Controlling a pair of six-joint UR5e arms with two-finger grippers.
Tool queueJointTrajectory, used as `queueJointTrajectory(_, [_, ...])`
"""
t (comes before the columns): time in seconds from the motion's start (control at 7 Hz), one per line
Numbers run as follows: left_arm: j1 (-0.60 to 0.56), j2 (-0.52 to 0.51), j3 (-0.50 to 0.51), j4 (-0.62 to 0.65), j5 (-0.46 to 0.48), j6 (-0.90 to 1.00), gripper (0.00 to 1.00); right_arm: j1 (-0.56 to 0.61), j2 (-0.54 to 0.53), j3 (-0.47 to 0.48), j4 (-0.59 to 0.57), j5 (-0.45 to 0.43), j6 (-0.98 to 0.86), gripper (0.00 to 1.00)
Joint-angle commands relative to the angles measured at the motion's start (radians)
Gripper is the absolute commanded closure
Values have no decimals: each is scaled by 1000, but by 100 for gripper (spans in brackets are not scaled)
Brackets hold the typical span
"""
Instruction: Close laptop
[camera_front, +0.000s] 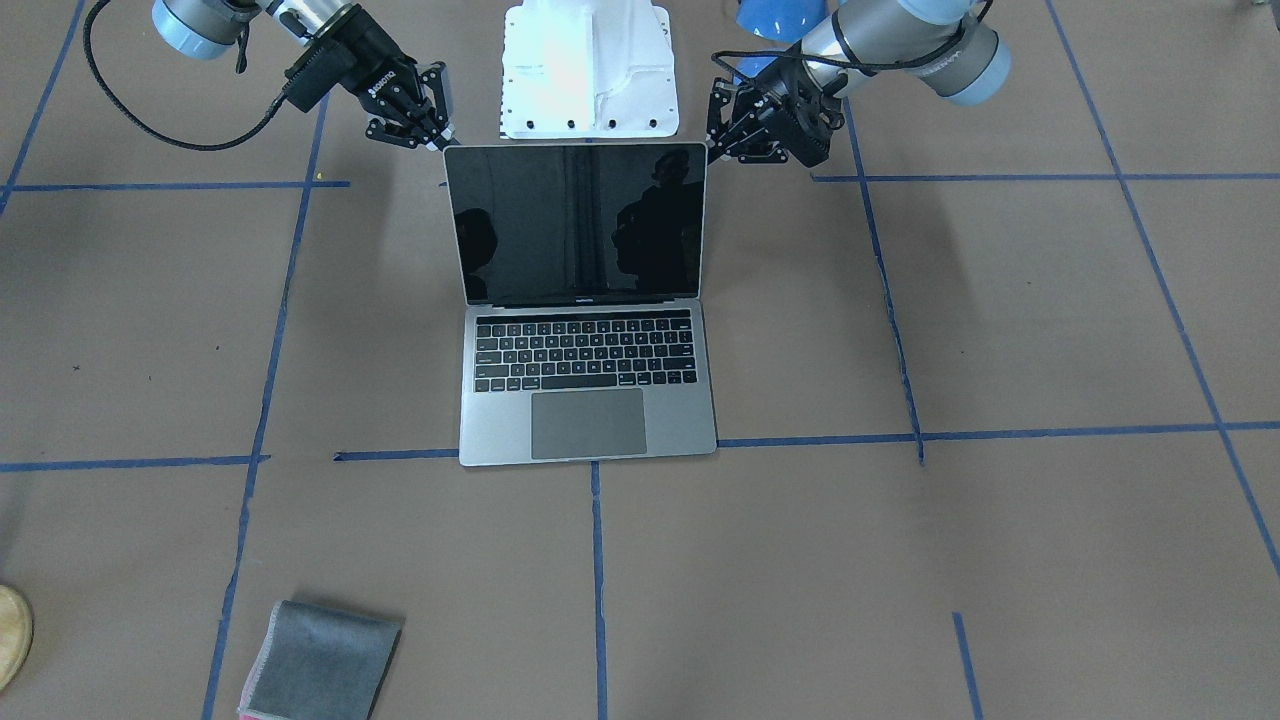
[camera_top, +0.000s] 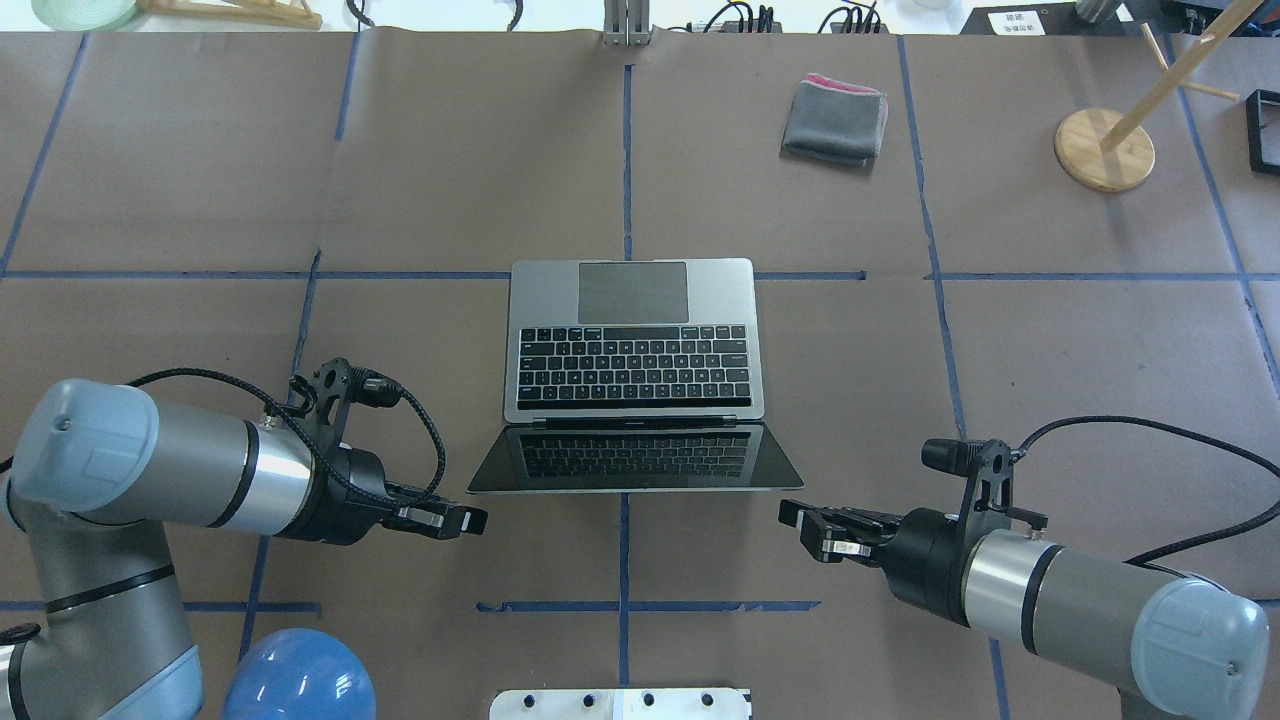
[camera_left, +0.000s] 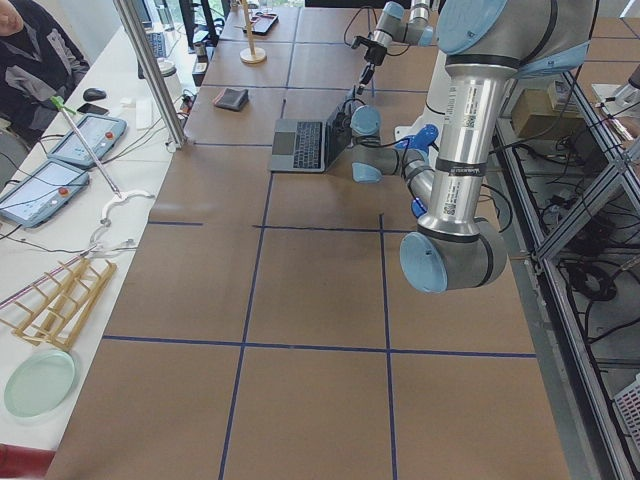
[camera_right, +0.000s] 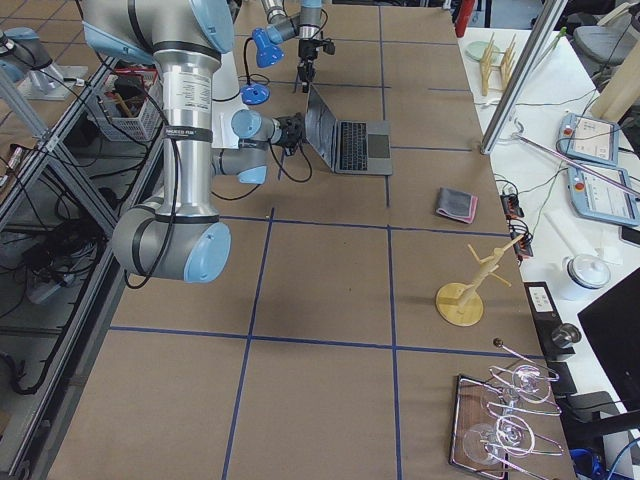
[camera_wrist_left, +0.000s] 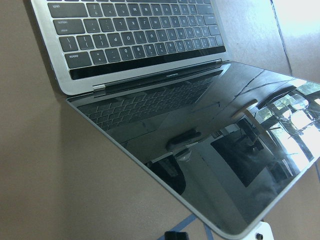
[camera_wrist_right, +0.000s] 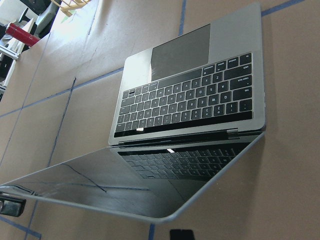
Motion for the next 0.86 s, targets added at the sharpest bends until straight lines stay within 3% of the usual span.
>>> queueJointTrajectory(0.0, [1, -34, -1, -1, 0, -61, 100, 2, 0, 4, 1, 0, 0, 95])
queueJointTrajectory(0.71, [-68, -36, 9, 4, -2, -55, 100, 56, 19, 5, -13, 0, 0, 96])
